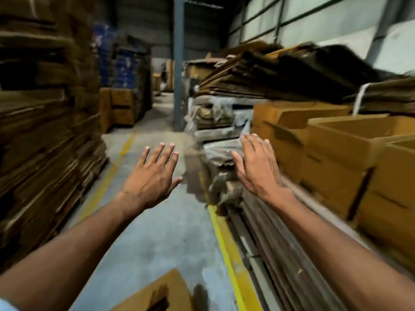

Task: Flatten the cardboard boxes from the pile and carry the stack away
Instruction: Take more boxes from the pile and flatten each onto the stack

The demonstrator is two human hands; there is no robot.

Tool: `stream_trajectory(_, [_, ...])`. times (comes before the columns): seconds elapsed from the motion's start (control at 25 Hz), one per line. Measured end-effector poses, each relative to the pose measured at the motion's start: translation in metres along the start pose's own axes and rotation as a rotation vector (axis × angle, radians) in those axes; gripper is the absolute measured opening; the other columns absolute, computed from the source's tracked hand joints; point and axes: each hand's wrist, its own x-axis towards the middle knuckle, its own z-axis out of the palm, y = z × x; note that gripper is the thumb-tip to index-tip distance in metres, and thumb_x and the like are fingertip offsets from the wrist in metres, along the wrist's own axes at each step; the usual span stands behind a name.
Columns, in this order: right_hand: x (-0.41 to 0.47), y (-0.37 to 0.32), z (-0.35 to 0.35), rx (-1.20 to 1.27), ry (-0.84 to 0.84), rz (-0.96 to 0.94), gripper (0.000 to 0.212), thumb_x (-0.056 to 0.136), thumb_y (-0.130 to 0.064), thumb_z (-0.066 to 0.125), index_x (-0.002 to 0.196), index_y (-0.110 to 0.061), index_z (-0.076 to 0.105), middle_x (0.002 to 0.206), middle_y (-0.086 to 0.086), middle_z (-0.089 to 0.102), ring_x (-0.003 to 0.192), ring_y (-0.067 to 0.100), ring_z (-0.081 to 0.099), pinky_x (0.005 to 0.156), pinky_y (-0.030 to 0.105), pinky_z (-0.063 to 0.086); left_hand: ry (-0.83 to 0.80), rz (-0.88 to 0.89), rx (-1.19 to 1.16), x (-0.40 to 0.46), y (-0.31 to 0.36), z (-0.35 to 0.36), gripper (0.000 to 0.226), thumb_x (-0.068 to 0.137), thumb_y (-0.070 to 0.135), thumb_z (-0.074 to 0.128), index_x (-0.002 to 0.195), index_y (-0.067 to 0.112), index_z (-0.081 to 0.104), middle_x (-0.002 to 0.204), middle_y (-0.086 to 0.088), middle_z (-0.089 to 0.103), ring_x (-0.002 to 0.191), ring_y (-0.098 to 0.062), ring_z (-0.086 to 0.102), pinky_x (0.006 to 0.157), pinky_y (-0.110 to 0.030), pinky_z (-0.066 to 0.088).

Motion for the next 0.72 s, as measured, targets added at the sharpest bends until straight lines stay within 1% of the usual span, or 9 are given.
stream_trajectory(0.08, [0.028,0.042,-0.034,-0.073,0.045,0.045,0.057,0.096,-0.045,0.038,0.133,-0.007,0.058,0.138,0.014,0.058,0.134,0.032,0.049,0.117,0.050,0.031,0.067,0.030,-0.022,0.056,0.019,-0.025,0.079,0.094,0.059,0.018,0.144,0.005,0.048,0.157,-0.018,0.038,0.144,-0.038,0.035,0.115,-0.058,0.030])
stream_trajectory(0.16, [0.048,0.084,-0.063,-0.137,0.014,0.106,0.059,0.097,-0.048,0.034,0.136,-0.008,0.055,0.141,0.014,0.055,0.136,0.032,0.045,0.119,0.050,0.027,0.125,0.051,-0.047,0.106,0.046,-0.039,0.079,0.094,0.060,0.018,0.147,0.007,0.045,0.159,-0.016,0.034,0.147,-0.036,0.031,0.117,-0.057,0.026])
stream_trajectory(0.28, [0.072,0.136,-0.088,-0.228,-0.030,0.164,0.057,0.099,-0.048,0.036,0.138,-0.011,0.053,0.143,0.013,0.053,0.138,0.030,0.043,0.121,0.048,0.024,0.157,0.082,-0.114,0.165,0.082,-0.050,0.072,0.099,0.057,0.028,0.150,0.008,0.039,0.162,-0.014,0.027,0.149,-0.034,0.023,0.120,-0.056,0.019])
stream_trajectory(0.32, [0.076,0.151,-0.091,-0.251,-0.041,0.183,0.056,0.099,-0.048,0.037,0.138,-0.011,0.052,0.144,0.013,0.052,0.138,0.030,0.042,0.121,0.048,0.023,0.163,0.102,-0.122,0.181,0.091,-0.048,0.072,0.098,0.057,0.031,0.151,0.008,0.037,0.163,-0.014,0.025,0.150,-0.035,0.021,0.120,-0.056,0.019])
stream_trajectory(0.4, [0.084,0.172,-0.092,-0.293,-0.070,0.202,0.058,0.099,-0.050,0.036,0.140,-0.011,0.051,0.145,0.013,0.051,0.139,0.029,0.041,0.122,0.048,0.022,0.196,0.128,-0.126,0.206,0.104,-0.039,0.073,0.099,0.057,0.030,0.151,0.007,0.037,0.163,-0.015,0.024,0.150,-0.036,0.019,0.119,-0.057,0.019])
stream_trajectory(0.56, [0.093,0.204,-0.090,-0.384,-0.101,0.232,0.055,0.101,-0.047,0.040,0.141,-0.010,0.050,0.145,0.014,0.051,0.137,0.030,0.043,0.119,0.050,0.027,0.185,0.222,-0.172,0.260,0.131,-0.010,0.077,0.097,0.060,0.030,0.153,0.007,0.033,0.165,-0.015,0.019,0.150,-0.037,0.016,0.120,-0.057,0.018])
stream_trajectory(0.64, [0.091,0.215,-0.089,-0.444,-0.109,0.257,0.054,0.102,-0.046,0.041,0.140,-0.009,0.050,0.144,0.015,0.052,0.136,0.031,0.044,0.118,0.050,0.029,0.191,0.288,-0.199,0.287,0.150,0.005,0.078,0.097,0.061,0.029,0.154,0.007,0.030,0.165,-0.016,0.016,0.151,-0.037,0.014,0.120,-0.057,0.016])
stream_trajectory(0.72, [0.083,0.225,-0.095,-0.500,-0.135,0.322,0.055,0.102,-0.046,0.041,0.142,-0.009,0.048,0.145,0.014,0.051,0.137,0.029,0.043,0.119,0.048,0.028,0.200,0.367,-0.246,0.309,0.174,0.017,0.079,0.097,0.062,0.027,0.155,0.009,0.026,0.166,-0.015,0.011,0.153,-0.035,0.010,0.121,-0.057,0.015])
